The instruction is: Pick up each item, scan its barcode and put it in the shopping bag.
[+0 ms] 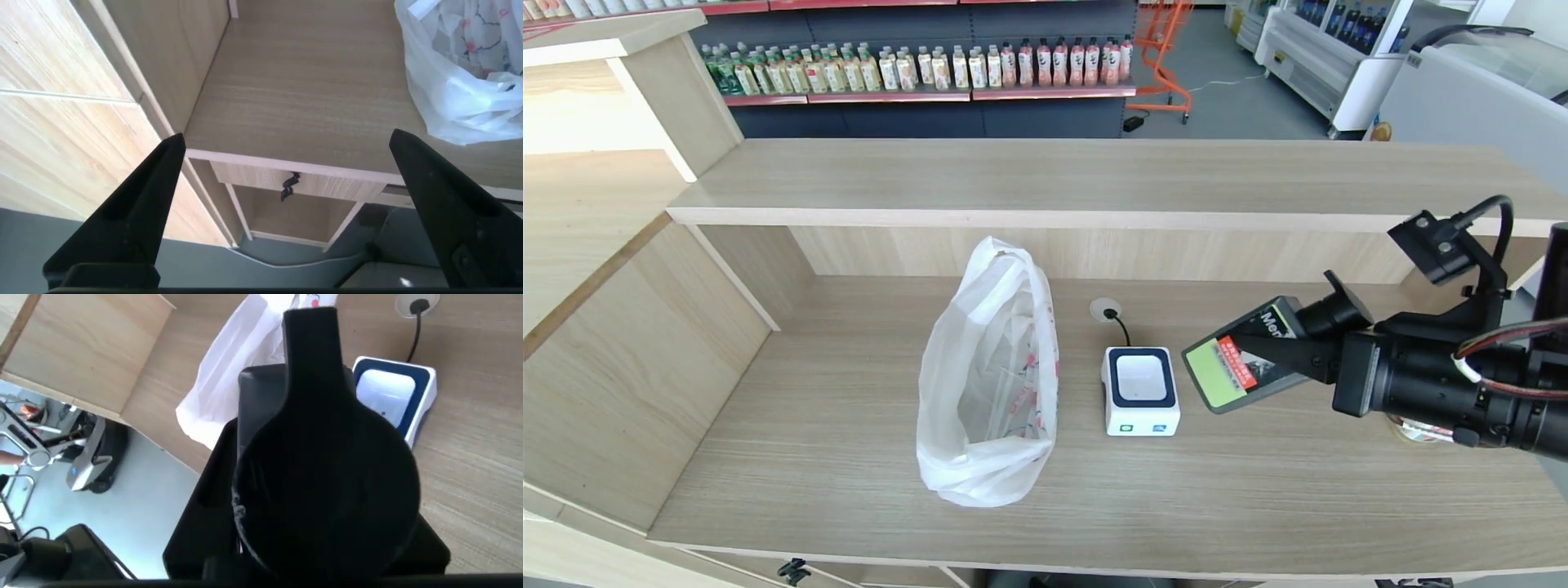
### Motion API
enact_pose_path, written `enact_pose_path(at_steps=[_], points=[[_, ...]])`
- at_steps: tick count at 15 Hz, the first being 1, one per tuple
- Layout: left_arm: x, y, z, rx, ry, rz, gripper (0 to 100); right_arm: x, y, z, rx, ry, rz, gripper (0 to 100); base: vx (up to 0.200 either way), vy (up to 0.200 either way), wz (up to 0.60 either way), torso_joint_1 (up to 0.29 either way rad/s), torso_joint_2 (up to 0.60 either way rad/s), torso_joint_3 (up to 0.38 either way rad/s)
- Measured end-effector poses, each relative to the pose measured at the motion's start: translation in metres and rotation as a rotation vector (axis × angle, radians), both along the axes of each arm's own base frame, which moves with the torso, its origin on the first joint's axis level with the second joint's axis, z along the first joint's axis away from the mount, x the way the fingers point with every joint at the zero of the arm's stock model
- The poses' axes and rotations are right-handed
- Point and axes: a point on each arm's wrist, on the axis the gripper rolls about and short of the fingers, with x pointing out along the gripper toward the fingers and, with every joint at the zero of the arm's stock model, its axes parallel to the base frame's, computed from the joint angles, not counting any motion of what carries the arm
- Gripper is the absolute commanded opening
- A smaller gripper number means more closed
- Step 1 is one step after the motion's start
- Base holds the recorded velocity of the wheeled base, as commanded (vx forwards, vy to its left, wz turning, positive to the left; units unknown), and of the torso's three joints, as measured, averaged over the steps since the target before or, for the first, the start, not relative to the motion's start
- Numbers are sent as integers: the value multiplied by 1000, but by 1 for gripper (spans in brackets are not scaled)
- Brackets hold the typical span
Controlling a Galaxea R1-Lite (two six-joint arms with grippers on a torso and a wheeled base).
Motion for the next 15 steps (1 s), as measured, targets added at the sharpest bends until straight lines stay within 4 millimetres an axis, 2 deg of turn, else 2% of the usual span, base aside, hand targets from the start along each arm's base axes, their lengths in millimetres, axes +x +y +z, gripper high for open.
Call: enact_pose_path(at_steps=[1, 4, 7, 11, 15], points=[[0, 0, 0, 0, 0, 0, 100, 2, 1, 1, 4, 2, 1, 0, 0, 200, 0, 2, -2, 17], [0, 0, 0, -2, 0, 1, 100, 12, 7, 3, 6, 1, 3, 0, 0, 0, 0, 0, 0, 0], [0, 0, 0, -2, 0, 1, 100, 32, 16, -6, -15, 39, 1, 0, 0, 0, 0, 0, 0, 0], [0, 0, 0, -2, 0, 1, 100, 71, 48, -28, -79, 79, 22, 0, 0, 0, 0, 0, 0, 0], [0, 0, 0, -2, 0, 1, 100, 94, 89, -57, -124, 114, 73, 0, 0, 0, 0, 0, 0, 0]])
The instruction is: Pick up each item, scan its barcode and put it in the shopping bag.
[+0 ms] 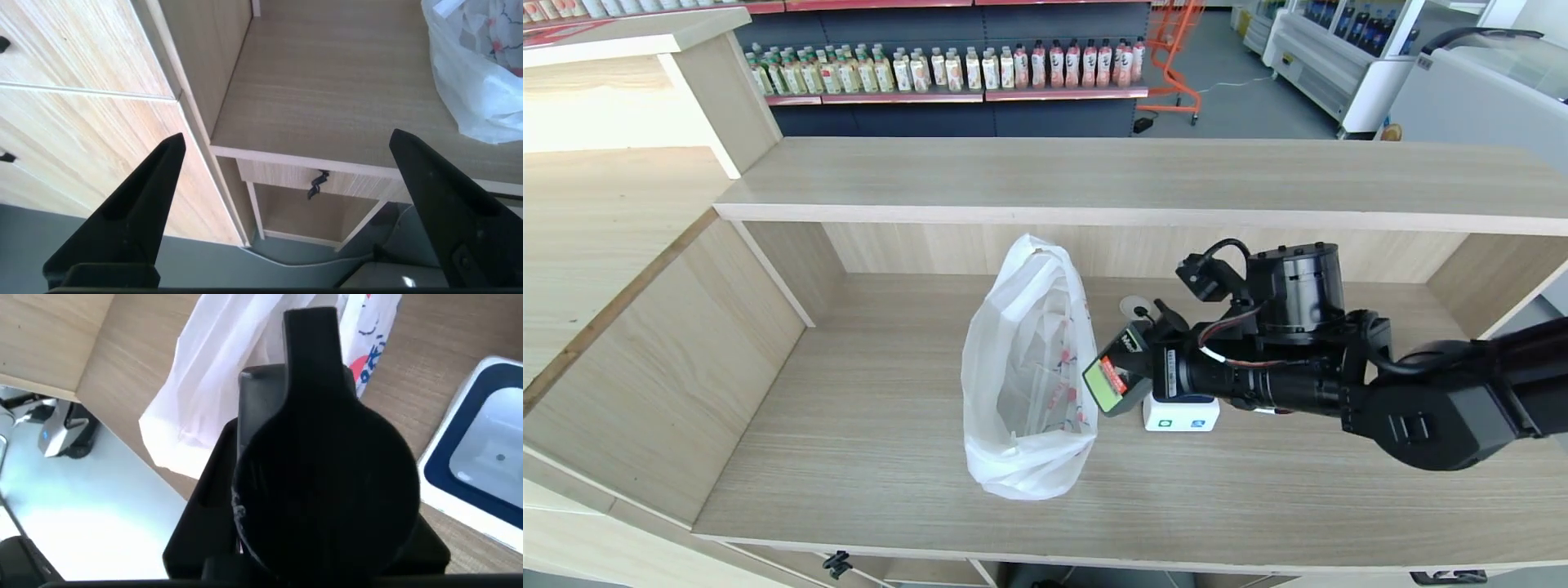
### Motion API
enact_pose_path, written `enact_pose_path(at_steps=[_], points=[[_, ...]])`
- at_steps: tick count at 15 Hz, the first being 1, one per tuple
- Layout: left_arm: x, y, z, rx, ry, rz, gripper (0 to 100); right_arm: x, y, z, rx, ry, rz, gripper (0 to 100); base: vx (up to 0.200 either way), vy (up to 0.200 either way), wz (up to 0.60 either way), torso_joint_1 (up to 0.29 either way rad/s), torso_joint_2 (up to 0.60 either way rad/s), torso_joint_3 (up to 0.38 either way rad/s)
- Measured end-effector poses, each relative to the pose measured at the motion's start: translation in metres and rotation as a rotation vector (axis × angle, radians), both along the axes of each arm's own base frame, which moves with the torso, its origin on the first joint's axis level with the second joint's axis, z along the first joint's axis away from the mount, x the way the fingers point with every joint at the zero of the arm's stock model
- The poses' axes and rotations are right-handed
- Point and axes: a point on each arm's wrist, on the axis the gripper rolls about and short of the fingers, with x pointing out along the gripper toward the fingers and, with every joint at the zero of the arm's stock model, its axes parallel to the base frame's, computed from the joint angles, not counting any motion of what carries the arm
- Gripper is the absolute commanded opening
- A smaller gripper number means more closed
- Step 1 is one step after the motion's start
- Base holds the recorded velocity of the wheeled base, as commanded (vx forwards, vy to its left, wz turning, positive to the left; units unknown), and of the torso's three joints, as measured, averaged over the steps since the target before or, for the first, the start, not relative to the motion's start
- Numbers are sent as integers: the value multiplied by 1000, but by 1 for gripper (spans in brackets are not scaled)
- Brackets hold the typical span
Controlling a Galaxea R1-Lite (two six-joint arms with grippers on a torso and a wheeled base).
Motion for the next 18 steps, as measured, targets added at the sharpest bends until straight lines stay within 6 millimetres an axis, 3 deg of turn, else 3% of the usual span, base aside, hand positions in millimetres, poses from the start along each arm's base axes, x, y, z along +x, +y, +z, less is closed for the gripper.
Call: enact_pose_path(at_steps=[6, 12, 13, 16, 18], points=[[0, 0, 0, 0, 0, 0, 100, 35, 43, -42, -180, -185, 146, 0, 0, 0, 0, 0, 0, 0], [0, 0, 0, 0, 0, 0, 100, 61, 62, -85, -312, -324, 223, 0, 0, 0, 0, 0, 0, 0], [0, 0, 0, 0, 0, 0, 100, 63, 64, -88, -311, -324, 227, 100, 0, 0, 0, 0, 0, 0], [0, 0, 0, 0, 0, 0, 100, 65, 70, -85, -250, -293, 210, 100, 0, 0, 0, 0, 0, 0], [0, 0, 0, 0, 0, 0, 100, 67, 76, -71, -122, -222, 154, 100, 0, 0, 0, 0, 0, 0]])
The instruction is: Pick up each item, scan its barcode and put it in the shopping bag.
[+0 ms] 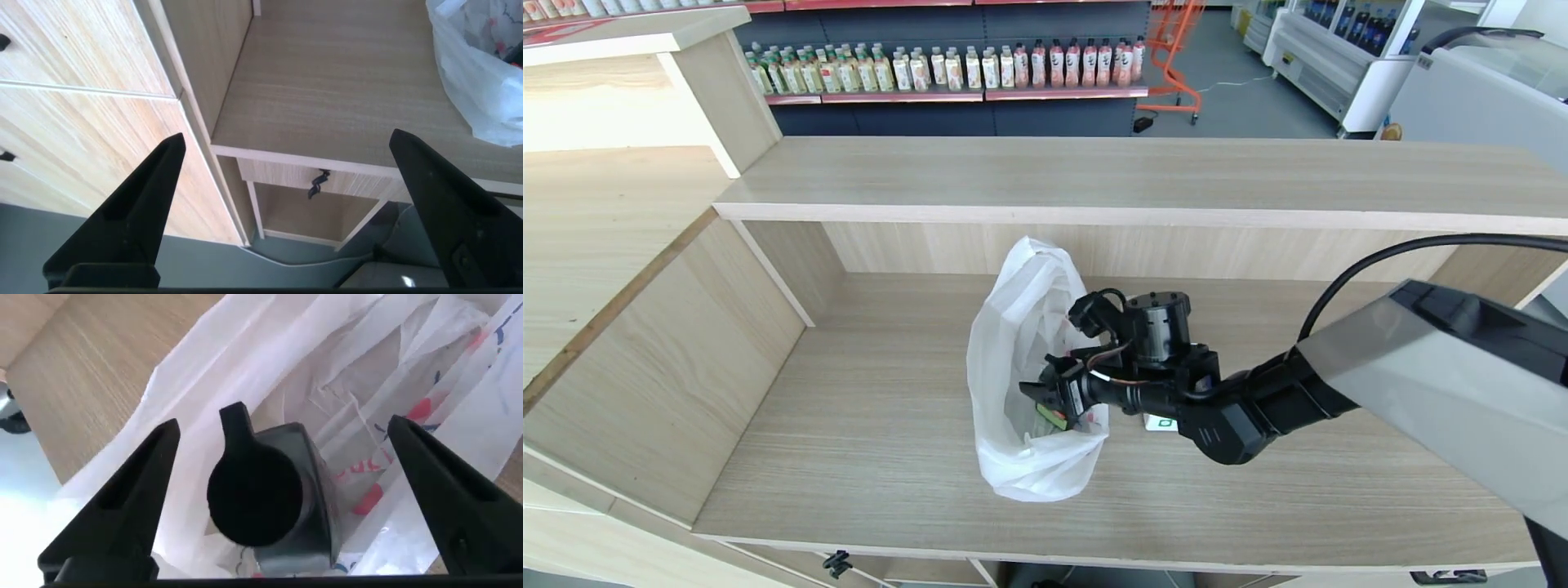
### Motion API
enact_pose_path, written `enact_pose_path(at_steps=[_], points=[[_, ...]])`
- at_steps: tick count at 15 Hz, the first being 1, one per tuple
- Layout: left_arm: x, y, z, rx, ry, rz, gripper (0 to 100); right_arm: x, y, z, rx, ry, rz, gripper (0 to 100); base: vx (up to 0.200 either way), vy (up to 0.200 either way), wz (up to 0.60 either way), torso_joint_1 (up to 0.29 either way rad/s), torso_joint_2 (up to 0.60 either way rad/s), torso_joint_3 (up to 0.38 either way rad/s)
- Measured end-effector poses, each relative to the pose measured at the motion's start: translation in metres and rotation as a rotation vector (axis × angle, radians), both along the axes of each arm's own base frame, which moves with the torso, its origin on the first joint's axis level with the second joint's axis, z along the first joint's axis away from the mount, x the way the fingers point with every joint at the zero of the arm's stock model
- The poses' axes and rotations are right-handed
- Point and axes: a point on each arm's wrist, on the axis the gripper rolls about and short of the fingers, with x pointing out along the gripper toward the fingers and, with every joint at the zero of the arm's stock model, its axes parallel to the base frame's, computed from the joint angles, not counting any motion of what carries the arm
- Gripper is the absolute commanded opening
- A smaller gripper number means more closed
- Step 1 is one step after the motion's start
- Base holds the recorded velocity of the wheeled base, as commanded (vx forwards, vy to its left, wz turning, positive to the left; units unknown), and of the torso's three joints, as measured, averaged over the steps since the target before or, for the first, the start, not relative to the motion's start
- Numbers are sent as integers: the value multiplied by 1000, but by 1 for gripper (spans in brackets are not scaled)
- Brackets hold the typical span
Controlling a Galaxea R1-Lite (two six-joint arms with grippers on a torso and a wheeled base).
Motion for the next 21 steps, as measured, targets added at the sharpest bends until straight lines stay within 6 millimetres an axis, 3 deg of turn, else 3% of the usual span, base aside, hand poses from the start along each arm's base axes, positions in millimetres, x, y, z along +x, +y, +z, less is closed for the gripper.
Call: enact_pose_path(at_steps=[3, 6, 9, 12, 14, 17, 21], points=[[0, 0, 0, 0, 0, 0, 100, -9, -6, 29, 148, 84, -47, 100, 0, 0, 0, 0, 0, 0], [0, 0, 0, 0, 0, 0, 100, -36, -37, 58, 257, 205, -73, 100, 0, 0, 0, 0, 0, 0], [0, 0, 0, 0, 0, 0, 100, -82, -92, 81, 283, 253, -127, 100, 0, 0, 0, 0, 0, 0], [0, 0, 0, 0, 0, 0, 100, -120, -171, 88, 86, 40, -319, 100, 0, 0, 0, 0, 0, 0], [0, 0, 0, 0, 0, 0, 100, -143, -205, 94, 19, -43, -458, 100, 0, 0, 0, 0, 0, 0], [0, 0, 0, 1, 0, -1, 100, -178, -231, 95, -25, -18, -569, 100, 0, 0, 0, 0, 0, 0], [0, 0, 0, -2, 0, -1, 100, -193, -239, 101, -12, -54, -607, 100, -150, -150, 0, 4, 4, -2]])
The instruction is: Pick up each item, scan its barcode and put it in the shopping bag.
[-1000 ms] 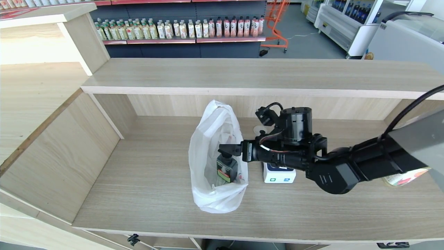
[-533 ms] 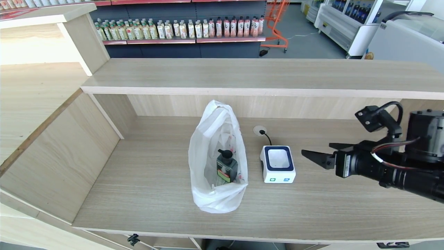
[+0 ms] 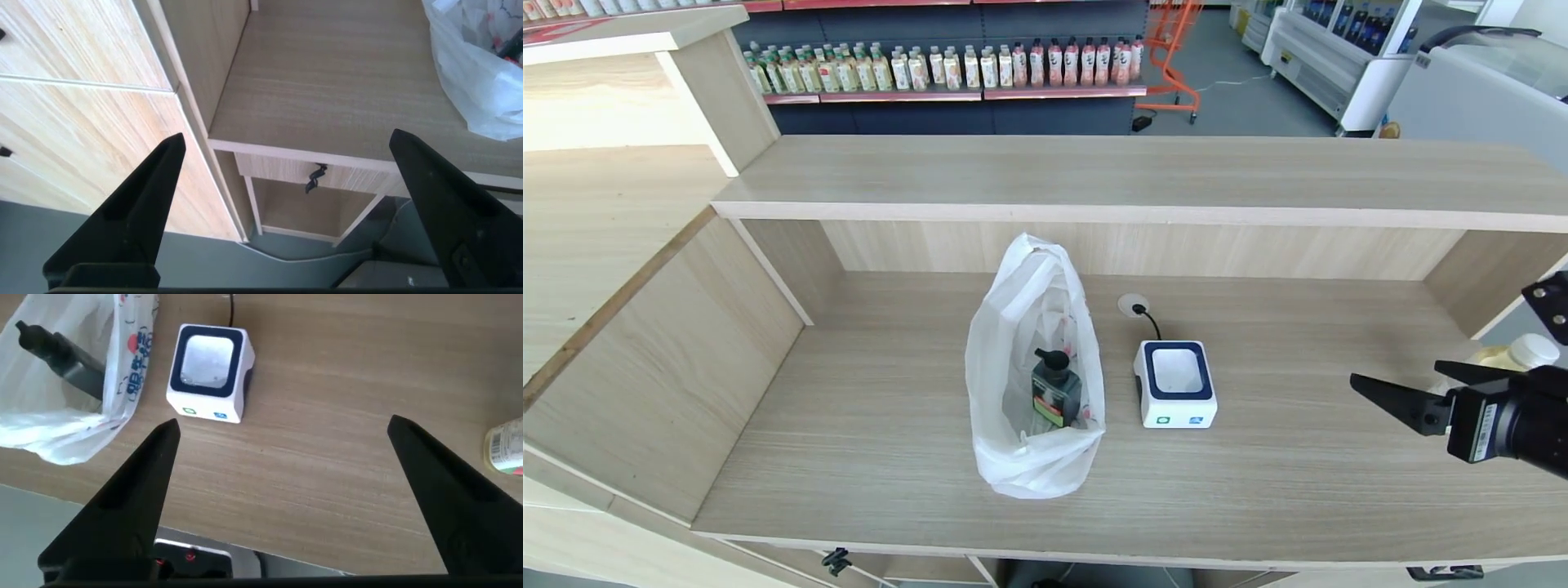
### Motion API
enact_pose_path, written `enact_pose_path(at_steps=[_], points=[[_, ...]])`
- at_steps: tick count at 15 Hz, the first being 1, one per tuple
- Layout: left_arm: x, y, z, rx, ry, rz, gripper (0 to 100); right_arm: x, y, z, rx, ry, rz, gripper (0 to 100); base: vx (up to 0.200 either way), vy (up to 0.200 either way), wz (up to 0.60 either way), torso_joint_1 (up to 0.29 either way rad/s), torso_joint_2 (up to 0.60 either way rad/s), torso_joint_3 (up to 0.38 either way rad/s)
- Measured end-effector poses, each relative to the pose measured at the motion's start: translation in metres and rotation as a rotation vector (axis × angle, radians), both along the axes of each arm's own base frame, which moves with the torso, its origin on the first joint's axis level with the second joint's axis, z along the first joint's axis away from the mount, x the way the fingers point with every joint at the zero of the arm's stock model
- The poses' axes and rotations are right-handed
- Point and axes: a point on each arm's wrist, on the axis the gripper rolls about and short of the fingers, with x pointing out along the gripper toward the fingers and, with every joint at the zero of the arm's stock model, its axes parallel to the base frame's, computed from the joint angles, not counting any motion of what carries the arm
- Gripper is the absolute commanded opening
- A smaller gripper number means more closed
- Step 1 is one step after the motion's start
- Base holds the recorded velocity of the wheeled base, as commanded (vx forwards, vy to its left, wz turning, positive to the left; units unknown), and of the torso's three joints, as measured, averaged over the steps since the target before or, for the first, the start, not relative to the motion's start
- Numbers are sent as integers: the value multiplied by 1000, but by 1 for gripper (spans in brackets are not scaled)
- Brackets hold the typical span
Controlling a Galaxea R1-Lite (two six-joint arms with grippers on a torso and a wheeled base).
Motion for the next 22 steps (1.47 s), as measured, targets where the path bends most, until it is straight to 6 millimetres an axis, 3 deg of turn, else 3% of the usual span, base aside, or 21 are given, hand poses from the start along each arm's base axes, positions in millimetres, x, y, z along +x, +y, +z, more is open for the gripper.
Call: enact_pose_path(at_steps=[3, 6, 14, 22], points=[[0, 0, 0, -5, 0, 2, 100, -2, -2, 2, 5, -8, -31, 100, -200, -200, 0, -9, -4, 6], [0, 0, 0, -6, -1, 2, 100, -4, -2, 4, 10, -16, -40, 100, 0, 0, 0, 0, 0, 0], [0, 0, 0, 5, 2, -1, 100, 4, -4, -4, 68, 35, -178, 100, 0, -200, 0, 4, 1, 2], [0, 0, 0, 17, 2, -1, 100, 9, -22, -13, 64, 76, -295, 100, 0, -200, 0, 2, 1, 1]])
